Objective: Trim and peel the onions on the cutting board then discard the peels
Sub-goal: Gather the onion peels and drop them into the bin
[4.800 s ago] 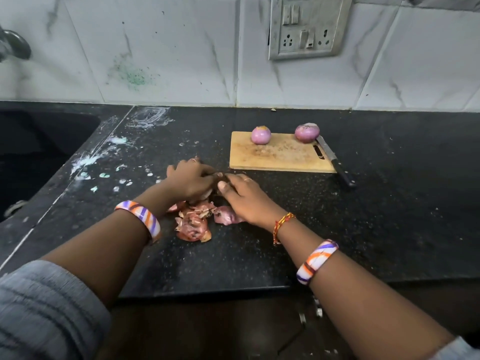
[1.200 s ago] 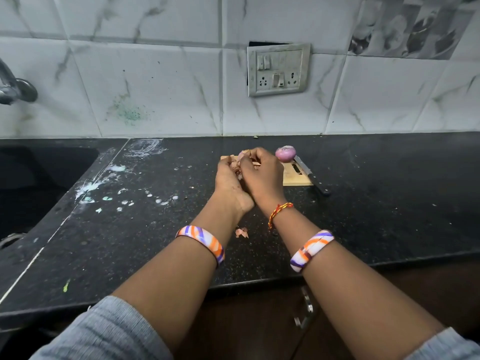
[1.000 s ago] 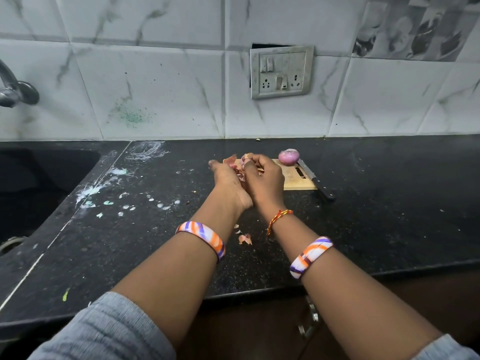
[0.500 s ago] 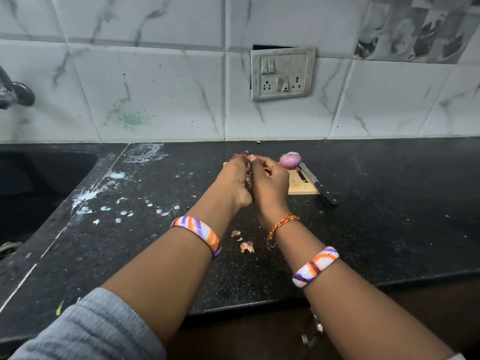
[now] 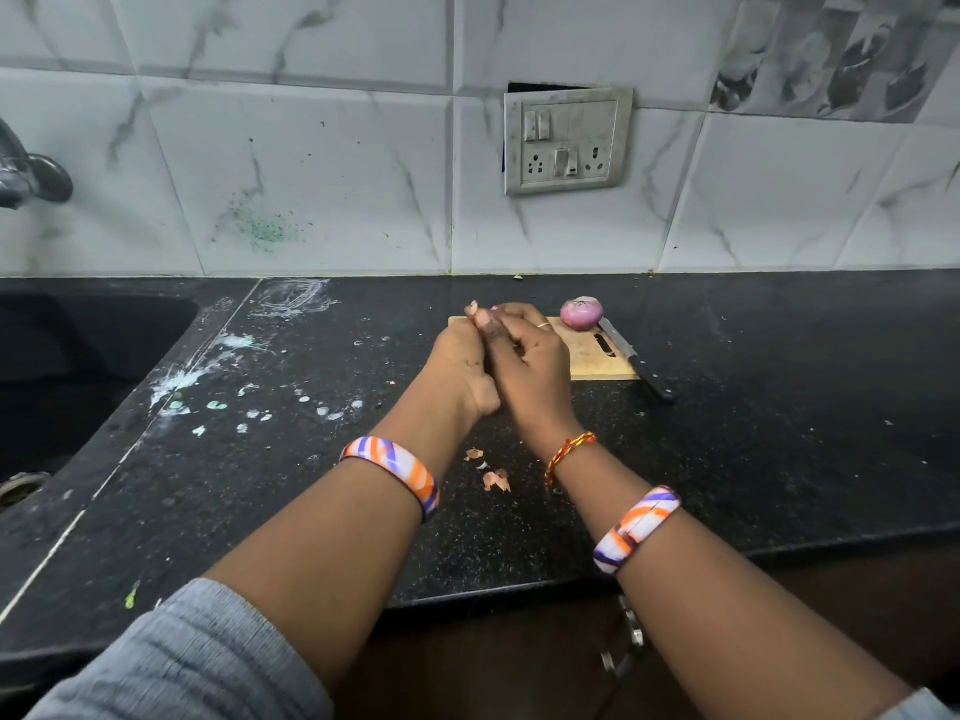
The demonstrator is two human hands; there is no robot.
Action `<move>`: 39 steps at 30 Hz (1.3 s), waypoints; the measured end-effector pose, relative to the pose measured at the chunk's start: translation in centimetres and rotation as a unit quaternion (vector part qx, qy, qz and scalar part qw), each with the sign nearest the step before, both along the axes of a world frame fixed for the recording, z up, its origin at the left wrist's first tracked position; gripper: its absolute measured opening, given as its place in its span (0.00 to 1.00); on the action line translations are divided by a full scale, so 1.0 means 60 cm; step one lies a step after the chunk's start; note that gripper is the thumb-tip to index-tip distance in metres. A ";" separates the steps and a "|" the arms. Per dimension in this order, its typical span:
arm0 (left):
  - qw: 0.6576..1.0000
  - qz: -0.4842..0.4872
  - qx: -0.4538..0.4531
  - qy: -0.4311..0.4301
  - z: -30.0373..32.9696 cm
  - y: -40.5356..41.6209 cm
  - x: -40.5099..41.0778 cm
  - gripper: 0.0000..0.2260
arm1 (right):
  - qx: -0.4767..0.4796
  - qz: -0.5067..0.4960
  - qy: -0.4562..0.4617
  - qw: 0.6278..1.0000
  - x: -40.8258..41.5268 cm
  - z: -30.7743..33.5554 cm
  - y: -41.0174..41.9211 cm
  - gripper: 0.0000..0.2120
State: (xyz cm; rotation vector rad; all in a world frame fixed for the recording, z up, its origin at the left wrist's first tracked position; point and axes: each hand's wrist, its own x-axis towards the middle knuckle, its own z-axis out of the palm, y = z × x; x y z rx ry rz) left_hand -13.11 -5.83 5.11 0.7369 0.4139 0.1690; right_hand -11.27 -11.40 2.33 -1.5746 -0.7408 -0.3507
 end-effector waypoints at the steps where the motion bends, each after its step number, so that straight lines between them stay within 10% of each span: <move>1: 1.000 -0.007 -0.011 -0.020 0.000 -0.002 -0.005 0.19 | 0.017 -0.017 -0.006 1.000 0.003 -0.002 0.001 0.12; 7: 0.999 -0.002 -0.045 -0.002 0.014 0.003 -0.035 0.29 | -0.008 -0.026 -0.015 1.000 -0.001 -0.005 -0.011 0.09; 13: 0.996 0.022 -0.066 -0.050 0.002 -0.003 -0.046 0.24 | -0.286 0.055 -0.101 0.951 -0.025 -0.001 -0.013 0.55; 18: 0.979 0.052 -0.124 -0.151 -0.026 -0.022 -0.063 0.20 | -0.518 -0.034 -0.258 0.815 -0.033 0.013 -0.018 0.40; 24: 0.998 0.038 -0.001 0.049 -0.050 0.036 -0.070 0.17 | -0.348 0.190 0.143 0.907 -0.014 0.009 -0.018 0.28; 34: 0.992 0.074 -0.047 0.089 -0.079 0.114 -0.097 0.17 | -0.673 0.187 -0.131 0.704 -0.016 -0.037 -0.073 0.20; 39: 0.992 0.080 -0.056 0.075 -0.078 0.124 -0.105 0.17 | -0.620 0.128 -0.142 0.761 -0.021 -0.046 -0.089 0.11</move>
